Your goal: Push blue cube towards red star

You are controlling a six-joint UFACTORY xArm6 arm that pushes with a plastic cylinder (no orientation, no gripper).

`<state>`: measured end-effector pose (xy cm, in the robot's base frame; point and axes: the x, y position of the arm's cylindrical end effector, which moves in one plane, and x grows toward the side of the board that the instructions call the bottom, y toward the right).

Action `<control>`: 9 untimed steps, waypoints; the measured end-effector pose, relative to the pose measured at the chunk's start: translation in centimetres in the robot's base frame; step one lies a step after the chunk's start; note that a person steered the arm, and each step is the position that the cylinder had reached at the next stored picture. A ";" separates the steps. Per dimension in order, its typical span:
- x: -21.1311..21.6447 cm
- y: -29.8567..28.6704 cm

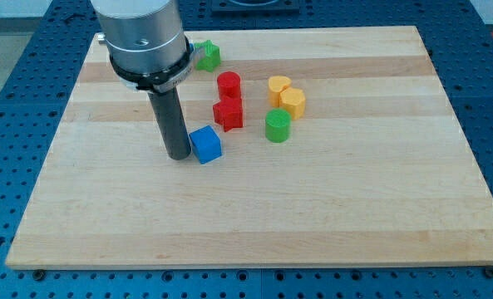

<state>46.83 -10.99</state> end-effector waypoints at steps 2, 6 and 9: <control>-1.0 1.8; -1.0 3.6; 2.8 1.6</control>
